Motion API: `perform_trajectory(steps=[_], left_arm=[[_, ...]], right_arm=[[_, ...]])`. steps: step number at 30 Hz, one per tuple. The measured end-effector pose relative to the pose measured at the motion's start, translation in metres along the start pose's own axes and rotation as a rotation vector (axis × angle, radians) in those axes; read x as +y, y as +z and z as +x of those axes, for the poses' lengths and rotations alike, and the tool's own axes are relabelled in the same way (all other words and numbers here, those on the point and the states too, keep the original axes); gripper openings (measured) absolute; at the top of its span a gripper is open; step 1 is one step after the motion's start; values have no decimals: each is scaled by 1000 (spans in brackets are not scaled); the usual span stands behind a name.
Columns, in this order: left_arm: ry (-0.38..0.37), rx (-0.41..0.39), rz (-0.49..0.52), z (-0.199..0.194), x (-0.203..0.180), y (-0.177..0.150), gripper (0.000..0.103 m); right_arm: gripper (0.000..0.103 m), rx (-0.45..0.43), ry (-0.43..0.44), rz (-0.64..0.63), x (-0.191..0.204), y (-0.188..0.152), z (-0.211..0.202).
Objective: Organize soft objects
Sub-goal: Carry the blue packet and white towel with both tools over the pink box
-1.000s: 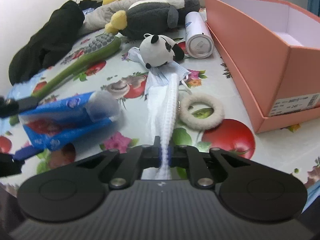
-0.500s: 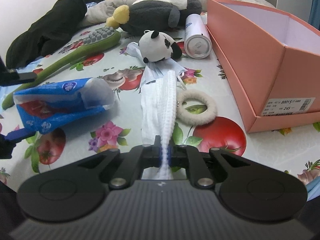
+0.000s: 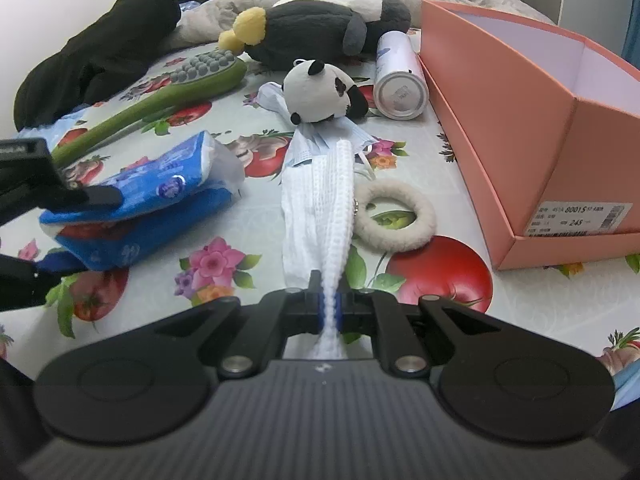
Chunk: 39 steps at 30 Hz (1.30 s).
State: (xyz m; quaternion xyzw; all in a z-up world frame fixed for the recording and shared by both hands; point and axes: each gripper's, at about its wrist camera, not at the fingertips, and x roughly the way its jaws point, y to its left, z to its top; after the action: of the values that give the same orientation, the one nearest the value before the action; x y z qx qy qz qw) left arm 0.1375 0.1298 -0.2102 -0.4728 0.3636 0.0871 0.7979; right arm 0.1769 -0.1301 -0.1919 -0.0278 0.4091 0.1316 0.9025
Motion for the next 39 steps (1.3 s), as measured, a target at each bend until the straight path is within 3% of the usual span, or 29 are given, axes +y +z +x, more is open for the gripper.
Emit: perform_trajectory(steps=[3,11,21,32,39], left_arm=[[21,7,48,5,-2,0,39],[47,-21,140,5,-6,-7,24],[114,-92,306,-11,-24,-17,19],[160,-128,389,-26,-42,-24,15],[150,-134,406,-39,-58,-28,14]], right_arm=[[8,0,-1,-3,0,0,1],[8,-4,-31,-75,10,0,0],[7,0,2,-27,2,8,-9],[7,-21,41,9,-10,18,-25],[7,-54,57,14,-12,27,-43]])
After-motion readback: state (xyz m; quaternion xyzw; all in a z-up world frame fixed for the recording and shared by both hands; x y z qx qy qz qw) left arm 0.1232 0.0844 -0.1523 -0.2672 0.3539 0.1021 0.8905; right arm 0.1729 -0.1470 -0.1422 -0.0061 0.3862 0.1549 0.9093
